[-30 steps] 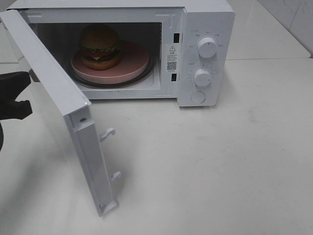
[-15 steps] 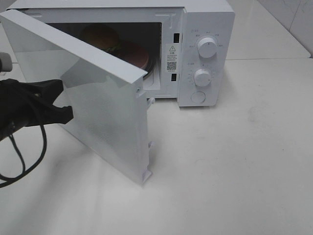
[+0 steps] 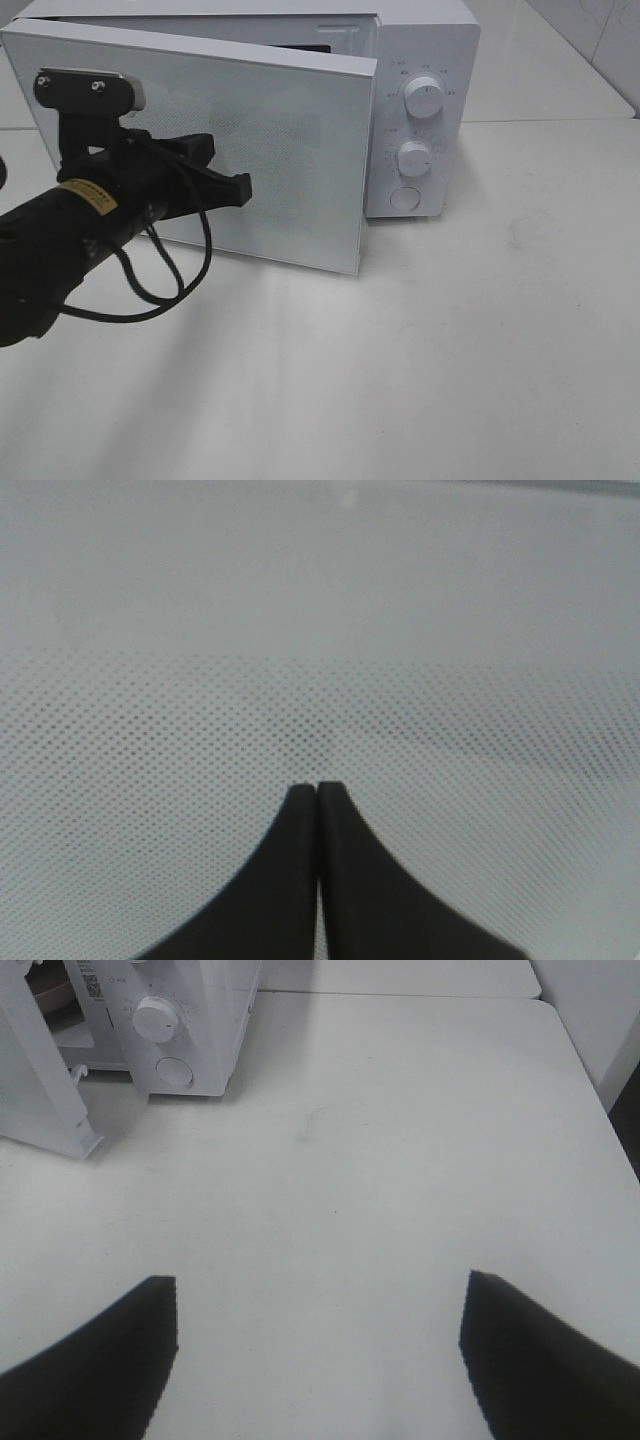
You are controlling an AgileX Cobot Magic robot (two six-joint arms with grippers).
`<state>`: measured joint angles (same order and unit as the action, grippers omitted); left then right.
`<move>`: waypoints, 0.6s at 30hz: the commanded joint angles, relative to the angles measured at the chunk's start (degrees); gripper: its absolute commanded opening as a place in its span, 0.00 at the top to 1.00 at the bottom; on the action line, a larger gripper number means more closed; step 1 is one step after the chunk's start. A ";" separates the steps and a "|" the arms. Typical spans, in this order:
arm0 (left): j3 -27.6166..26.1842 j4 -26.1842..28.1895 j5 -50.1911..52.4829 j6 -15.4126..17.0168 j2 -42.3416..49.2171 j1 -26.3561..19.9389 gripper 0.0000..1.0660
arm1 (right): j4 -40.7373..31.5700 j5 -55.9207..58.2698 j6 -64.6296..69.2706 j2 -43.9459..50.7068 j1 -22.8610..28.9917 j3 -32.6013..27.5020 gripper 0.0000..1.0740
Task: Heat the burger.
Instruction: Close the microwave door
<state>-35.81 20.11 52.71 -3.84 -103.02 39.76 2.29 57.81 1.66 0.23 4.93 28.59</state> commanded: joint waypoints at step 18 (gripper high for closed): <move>-23.20 18.05 -11.46 -14.50 -9.45 3.21 1.00 | -0.06 -0.74 -0.06 1.55 -0.23 -0.17 0.30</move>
<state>-57.64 36.61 39.13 -17.76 -112.19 43.66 2.29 57.81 1.66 0.23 4.93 28.59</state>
